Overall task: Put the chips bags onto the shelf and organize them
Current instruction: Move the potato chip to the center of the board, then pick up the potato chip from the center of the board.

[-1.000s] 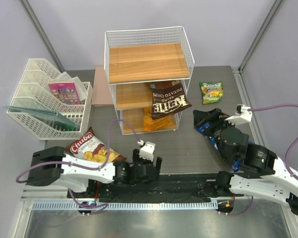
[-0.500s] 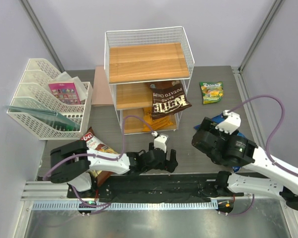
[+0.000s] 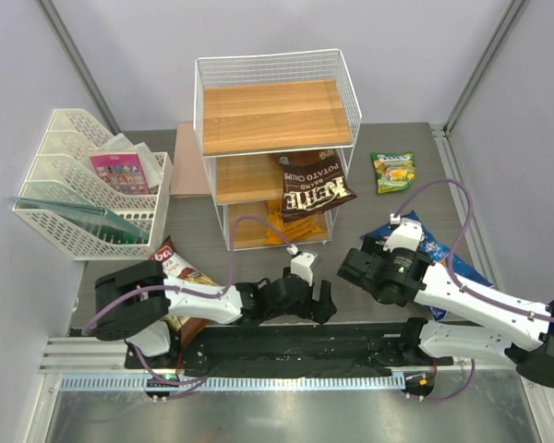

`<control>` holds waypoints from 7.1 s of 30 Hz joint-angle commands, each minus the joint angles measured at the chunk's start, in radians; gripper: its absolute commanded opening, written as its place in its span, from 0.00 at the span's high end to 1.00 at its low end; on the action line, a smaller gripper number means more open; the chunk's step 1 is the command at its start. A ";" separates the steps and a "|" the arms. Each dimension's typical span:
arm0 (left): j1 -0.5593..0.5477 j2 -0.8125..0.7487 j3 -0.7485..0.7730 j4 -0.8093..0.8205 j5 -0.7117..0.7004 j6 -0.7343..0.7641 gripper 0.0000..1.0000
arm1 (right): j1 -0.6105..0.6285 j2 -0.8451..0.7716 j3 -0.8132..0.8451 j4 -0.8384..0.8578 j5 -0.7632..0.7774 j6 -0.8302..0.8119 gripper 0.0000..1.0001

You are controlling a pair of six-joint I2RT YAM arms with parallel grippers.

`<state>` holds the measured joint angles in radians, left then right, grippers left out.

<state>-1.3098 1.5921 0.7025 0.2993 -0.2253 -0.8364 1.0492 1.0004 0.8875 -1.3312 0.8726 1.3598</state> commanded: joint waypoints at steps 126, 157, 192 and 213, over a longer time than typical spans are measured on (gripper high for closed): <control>0.103 -0.258 -0.262 -0.005 -0.102 -0.133 0.04 | -0.321 0.523 0.133 0.330 -0.472 -0.661 0.99; 0.136 -0.024 -0.193 0.360 0.096 -0.291 0.03 | -0.048 0.169 0.084 0.342 -0.630 -0.458 0.70; 0.038 0.387 -0.082 0.741 -0.090 -0.414 0.97 | -0.034 -0.235 -0.010 0.112 -0.504 -0.332 0.65; 0.030 0.017 -0.311 0.370 -0.439 -0.569 1.00 | 0.025 -0.247 -0.197 0.294 -0.682 -0.315 0.48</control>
<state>-1.2812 1.6211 0.3824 0.7136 -0.6022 -1.4029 1.0660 0.7776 0.7193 -1.0996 0.2222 1.0203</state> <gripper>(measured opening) 0.005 0.501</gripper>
